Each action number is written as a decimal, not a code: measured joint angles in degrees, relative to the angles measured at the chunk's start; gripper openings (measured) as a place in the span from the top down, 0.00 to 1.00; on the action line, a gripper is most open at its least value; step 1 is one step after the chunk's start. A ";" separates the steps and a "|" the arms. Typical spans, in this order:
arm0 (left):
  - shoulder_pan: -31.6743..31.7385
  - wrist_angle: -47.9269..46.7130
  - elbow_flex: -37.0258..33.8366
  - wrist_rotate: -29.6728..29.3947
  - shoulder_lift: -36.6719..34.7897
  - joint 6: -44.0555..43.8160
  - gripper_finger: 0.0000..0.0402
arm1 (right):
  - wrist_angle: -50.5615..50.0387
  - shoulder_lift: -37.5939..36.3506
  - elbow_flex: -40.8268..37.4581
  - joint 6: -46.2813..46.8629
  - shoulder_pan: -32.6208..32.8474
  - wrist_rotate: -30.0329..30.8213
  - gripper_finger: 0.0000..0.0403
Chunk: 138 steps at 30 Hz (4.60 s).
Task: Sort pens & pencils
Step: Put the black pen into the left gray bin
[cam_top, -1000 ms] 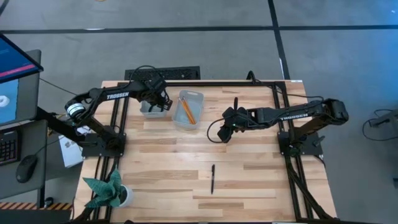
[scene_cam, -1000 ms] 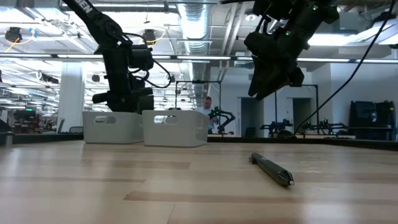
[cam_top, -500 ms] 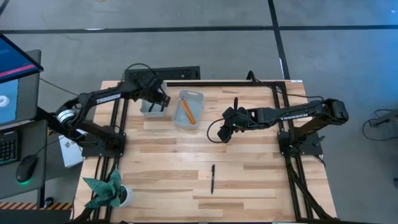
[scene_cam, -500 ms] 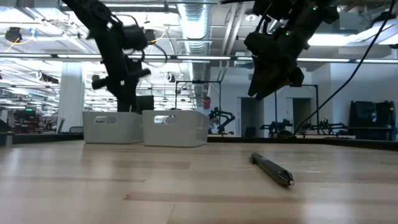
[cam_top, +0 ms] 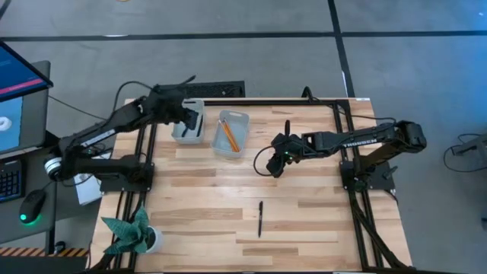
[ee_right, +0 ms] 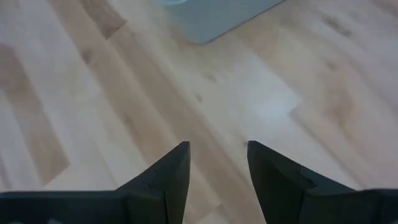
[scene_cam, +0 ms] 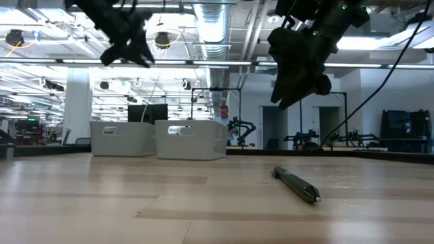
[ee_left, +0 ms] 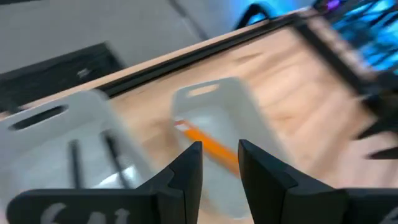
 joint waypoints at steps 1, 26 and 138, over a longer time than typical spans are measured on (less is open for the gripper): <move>-1.06 0.70 0.00 0.38 -0.93 -0.81 0.77 | -0.02 0.00 0.00 0.69 0.00 -0.83 0.55; -25.45 4.35 0.00 -4.58 -3.33 1.88 0.77 | -3.27 0.00 7.84 27.54 14.95 -5.27 0.55; -32.65 2.25 -6.80 -3.29 -3.06 19.42 0.77 | -24.63 46.35 42.80 77.01 28.68 -4.00 0.83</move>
